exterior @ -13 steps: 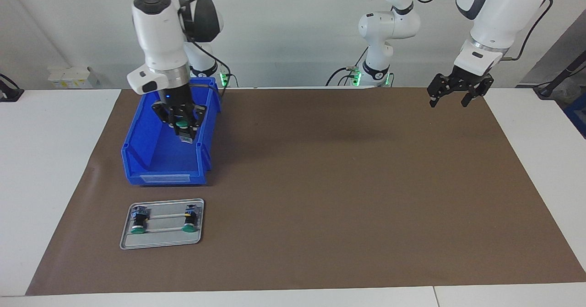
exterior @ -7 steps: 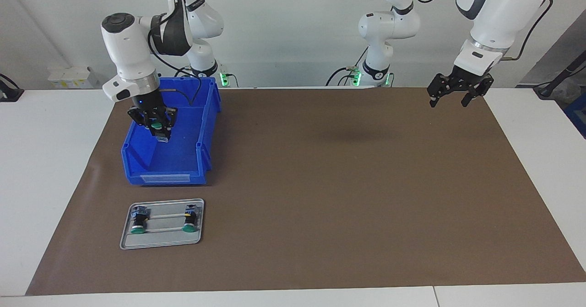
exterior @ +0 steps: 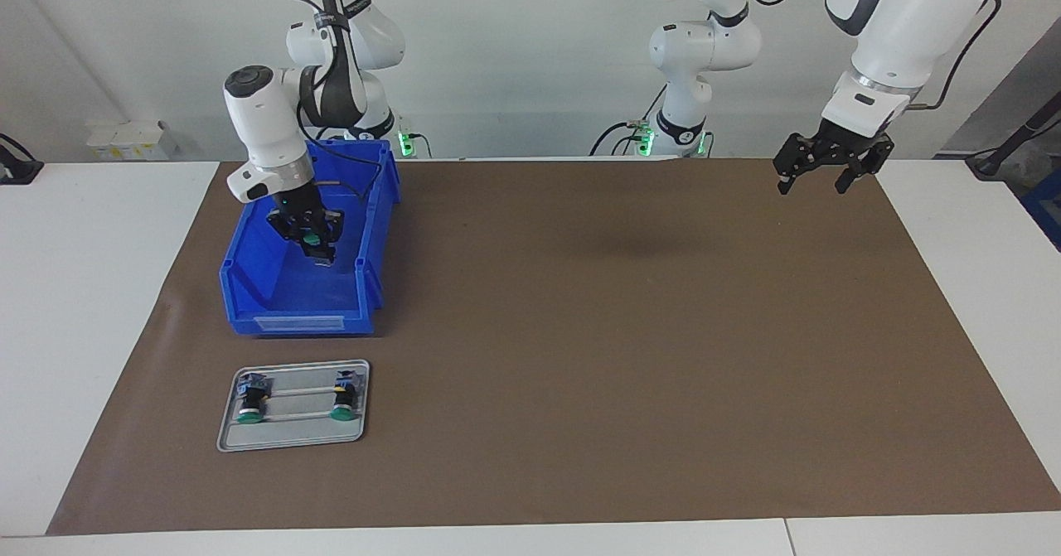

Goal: Place and press button with both arms
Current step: 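Open the right gripper to drop the button into the bin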

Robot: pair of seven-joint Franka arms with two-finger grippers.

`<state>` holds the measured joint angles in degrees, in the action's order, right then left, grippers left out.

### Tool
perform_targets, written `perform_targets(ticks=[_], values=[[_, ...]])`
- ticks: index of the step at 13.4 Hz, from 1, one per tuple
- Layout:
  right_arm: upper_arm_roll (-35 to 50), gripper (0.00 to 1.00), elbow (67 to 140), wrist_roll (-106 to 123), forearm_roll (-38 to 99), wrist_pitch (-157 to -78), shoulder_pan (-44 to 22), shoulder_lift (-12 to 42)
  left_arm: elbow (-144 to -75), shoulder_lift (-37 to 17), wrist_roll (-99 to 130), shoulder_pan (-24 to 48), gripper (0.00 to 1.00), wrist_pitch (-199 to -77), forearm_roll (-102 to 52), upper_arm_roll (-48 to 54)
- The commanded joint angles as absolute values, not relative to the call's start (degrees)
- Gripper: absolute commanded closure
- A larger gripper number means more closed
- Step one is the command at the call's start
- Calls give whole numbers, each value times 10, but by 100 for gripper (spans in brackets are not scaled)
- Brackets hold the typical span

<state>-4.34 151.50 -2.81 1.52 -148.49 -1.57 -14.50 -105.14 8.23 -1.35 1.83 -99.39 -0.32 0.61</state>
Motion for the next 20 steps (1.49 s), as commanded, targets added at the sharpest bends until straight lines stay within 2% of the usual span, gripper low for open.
perform_targets(ticks=[1,2,3,4,5,7,10,14,16,18,20], values=[[-43,82,1535,3,34,-1511,-1,-139,-1071,99,-19,17,0,-1000,6,6],[-43,47,1535,3,34,-1511,2,-136,-1071,99,-19,16,0,-1000,6,6],[-43,17,1534,3,34,-1510,3,-136,-1071,99,-19,16,0,-1000,6,6],[-43,7,1532,2,34,-1506,4,-136,-1071,99,-19,16,0,-1000,6,6],[-42,1,1528,-1,34,-1501,4,-138,-1071,99,-19,17,0,-1000,6,6],[-43,1,1496,-2,34,-1456,4,-155,-1071,99,-19,17,0,-1000,6,6],[-43,1,1347,-30,34,-1260,4,-156,-1071,99,-19,17,0,-1000,6,6],[-42,0,1201,-40,19,-1109,5,-142,-1071,99,-19,17,0,-1000,6,6],[-42,0,1104,-39,-8,-1023,6,-118,-1071,99,-19,17,0,-1000,6,6],[-42,0,979,-36,-17,-928,7,-64,-1071,99,-19,17,0,-1000,6,6],[-40,0,899,-33,-18,-873,10,-31,-1071,99,-19,16,0,-1000,6,6]])
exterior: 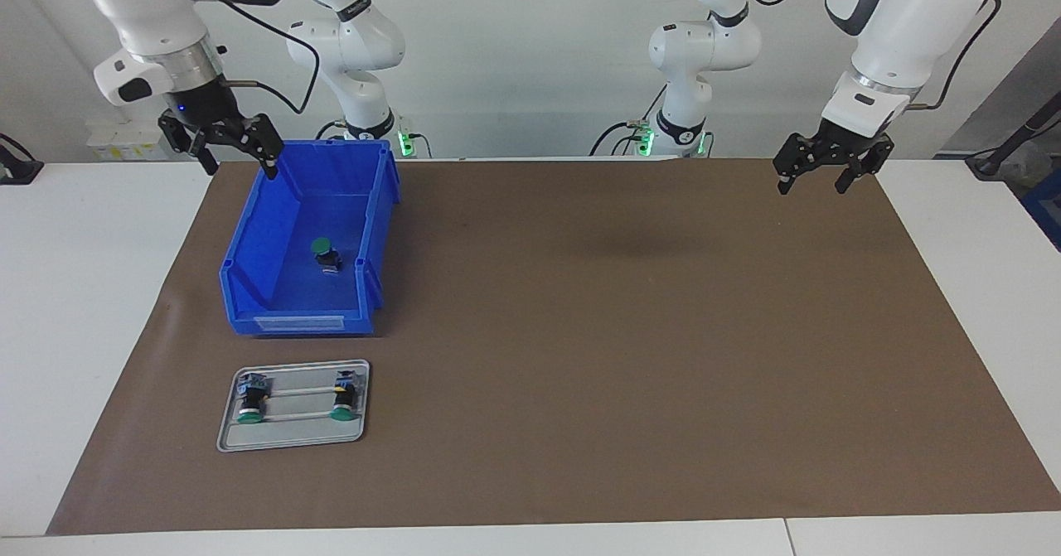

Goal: Place and press button with both arms

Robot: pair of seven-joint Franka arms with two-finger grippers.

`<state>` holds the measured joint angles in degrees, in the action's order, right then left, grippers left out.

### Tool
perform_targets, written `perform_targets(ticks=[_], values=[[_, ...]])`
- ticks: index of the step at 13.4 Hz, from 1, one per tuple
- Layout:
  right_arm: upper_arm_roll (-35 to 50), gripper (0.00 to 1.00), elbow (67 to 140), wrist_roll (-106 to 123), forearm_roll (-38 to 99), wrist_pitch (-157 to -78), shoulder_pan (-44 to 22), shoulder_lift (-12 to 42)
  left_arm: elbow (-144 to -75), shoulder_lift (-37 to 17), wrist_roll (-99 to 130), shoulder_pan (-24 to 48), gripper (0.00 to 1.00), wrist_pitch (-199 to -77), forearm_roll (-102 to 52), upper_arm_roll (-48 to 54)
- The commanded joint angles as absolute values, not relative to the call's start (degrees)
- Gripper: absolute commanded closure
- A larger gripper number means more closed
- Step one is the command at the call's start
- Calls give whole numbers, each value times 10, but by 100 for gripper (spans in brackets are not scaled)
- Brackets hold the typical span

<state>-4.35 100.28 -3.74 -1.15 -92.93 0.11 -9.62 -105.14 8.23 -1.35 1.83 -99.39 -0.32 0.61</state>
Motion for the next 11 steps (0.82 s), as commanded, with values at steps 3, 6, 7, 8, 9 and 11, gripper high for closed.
perform_targets(ticks=[3,6,7,8,9,11], values=[[-43,0,879,5,-23,-852,22,-17,-1071,99,-19,17,0,-1000,6,6],[-41,0,889,11,-24,-869,16,-15,-1071,99,-19,17,0,-1000,6,6],[-39,0,898,10,-24,-874,14,-18,-1071,99,-19,16,0,-1000,6,6],[-37,0,899,14,-24,-876,14,-18,-1071,99,-19,16,0,-1000,6,6],[-36,0,898,15,-25,-873,15,-18,-1071,99,-19,16,0,-1000,6,6],[-35,0,899,15,-25,-873,14,-18,-1071,99,-19,16,0,-1000,6,6]])
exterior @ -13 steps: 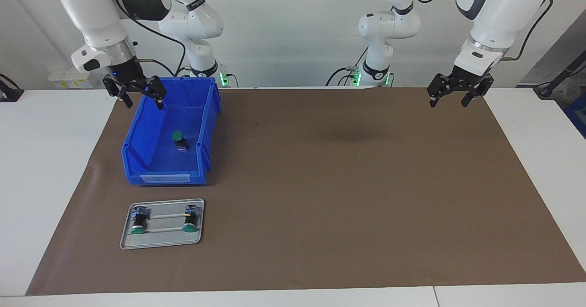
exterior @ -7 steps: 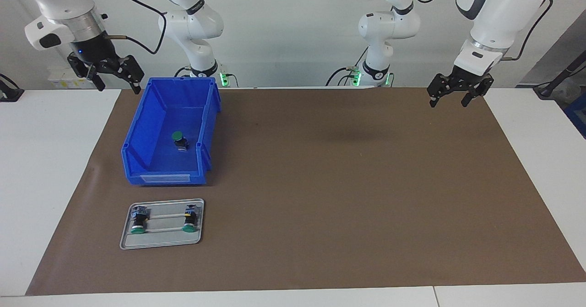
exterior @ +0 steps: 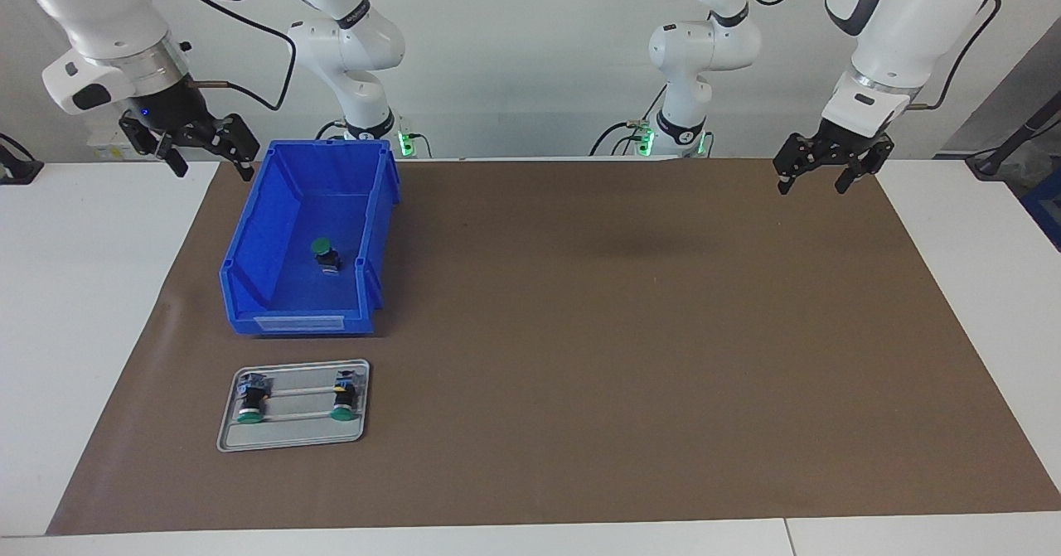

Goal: Place and press button with both arms

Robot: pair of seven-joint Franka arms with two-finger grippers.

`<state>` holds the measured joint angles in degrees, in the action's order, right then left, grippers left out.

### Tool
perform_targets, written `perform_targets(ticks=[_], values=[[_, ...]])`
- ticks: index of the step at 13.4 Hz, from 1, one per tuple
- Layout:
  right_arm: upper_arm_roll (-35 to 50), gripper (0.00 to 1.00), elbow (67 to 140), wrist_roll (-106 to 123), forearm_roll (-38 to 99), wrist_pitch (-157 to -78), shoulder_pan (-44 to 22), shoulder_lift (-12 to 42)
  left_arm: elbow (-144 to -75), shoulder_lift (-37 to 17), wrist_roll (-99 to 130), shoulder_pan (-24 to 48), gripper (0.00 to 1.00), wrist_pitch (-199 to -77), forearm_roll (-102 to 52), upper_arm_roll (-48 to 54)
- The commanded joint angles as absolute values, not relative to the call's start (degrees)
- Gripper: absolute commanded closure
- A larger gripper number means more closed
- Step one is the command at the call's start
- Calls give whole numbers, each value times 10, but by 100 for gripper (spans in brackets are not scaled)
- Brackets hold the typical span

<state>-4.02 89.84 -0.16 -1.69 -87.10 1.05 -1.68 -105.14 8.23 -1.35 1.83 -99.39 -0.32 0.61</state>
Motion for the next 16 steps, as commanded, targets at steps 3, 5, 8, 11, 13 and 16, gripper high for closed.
perform_targets(ticks=[3,5,8,11,13,16], values=[[-34,0,902,14,-26,-877,11,-19,-1071,99,-19,16,0,-1000,6,6],[-33,0,913,20,-29,-878,7,-24,-1071,99,-19,16,0,-1000,6,6],[-33,0,918,25,-29,-879,-1,-26,-1071,99,-19,16,0,-1000,6,6],[-33,0,917,23,-29,-877,0,-26,-1071,99,-19,17,0,-1000,6,6],[-33,0,912,23,-29,-874,-1,-25,-1071,99,-19,16,0,-1000,6,6],[-33,0,914,18,-29,-874,-1,-26,-1071,99,-19,16,0,-1000,6,6]])
